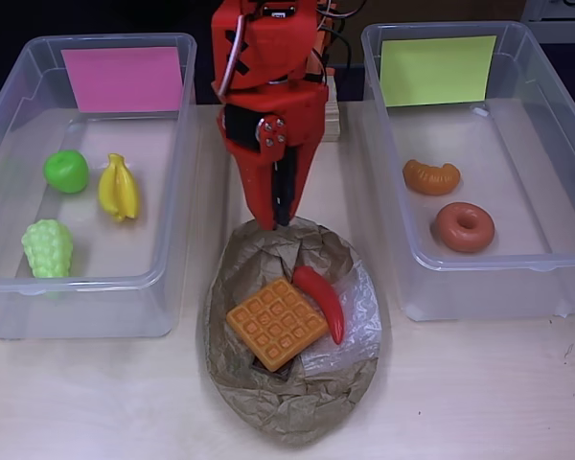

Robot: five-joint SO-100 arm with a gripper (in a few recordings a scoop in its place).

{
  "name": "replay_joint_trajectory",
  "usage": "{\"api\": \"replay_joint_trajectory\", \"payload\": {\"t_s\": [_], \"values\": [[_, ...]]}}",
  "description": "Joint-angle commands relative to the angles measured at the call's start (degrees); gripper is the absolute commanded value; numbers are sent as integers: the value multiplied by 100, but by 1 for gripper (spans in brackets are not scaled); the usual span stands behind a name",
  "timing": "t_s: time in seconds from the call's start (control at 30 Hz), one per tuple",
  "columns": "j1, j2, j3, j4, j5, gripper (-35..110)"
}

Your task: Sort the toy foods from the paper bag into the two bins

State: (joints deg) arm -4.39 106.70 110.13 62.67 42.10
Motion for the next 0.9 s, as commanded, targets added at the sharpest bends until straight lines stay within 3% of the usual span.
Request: {"api": "replay_joint_trajectory", "payload": {"t_s": [0.0, 0.13, 0.47, 0.87], "values": [[-387, -18, 211, -439, -492, 0], [-598, -132, 853, -1371, -1600, 8], [-431, -642, 2136, -2522, -1723, 37], [-35, -1274, 2426, -3138, -1811, 43]]}}
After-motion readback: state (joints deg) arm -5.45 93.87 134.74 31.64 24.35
